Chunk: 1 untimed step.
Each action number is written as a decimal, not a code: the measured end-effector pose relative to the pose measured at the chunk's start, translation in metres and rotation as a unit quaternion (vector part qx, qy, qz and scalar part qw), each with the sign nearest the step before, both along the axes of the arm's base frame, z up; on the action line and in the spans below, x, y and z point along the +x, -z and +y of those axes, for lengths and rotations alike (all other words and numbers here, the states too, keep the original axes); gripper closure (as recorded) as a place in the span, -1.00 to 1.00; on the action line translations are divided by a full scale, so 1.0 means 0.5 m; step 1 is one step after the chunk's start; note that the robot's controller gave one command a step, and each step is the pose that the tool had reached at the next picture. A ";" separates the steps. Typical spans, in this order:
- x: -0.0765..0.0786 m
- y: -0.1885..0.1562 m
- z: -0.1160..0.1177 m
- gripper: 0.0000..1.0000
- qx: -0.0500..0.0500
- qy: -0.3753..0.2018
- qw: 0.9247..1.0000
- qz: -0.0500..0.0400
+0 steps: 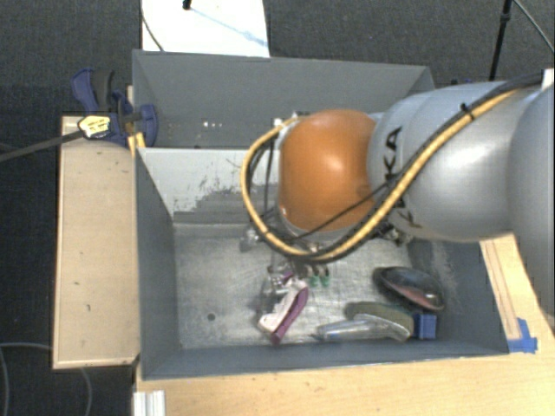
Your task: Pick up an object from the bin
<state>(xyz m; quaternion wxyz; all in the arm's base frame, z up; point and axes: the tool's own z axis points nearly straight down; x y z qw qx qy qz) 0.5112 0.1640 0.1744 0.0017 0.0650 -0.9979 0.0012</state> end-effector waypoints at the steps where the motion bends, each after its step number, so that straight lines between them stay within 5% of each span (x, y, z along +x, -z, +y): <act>1: -0.054 0.175 -0.132 -1.00 0.001 -0.143 0.990 0.000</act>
Offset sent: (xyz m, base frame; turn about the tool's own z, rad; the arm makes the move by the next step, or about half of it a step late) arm -0.0262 -0.0647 -0.0865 -0.2890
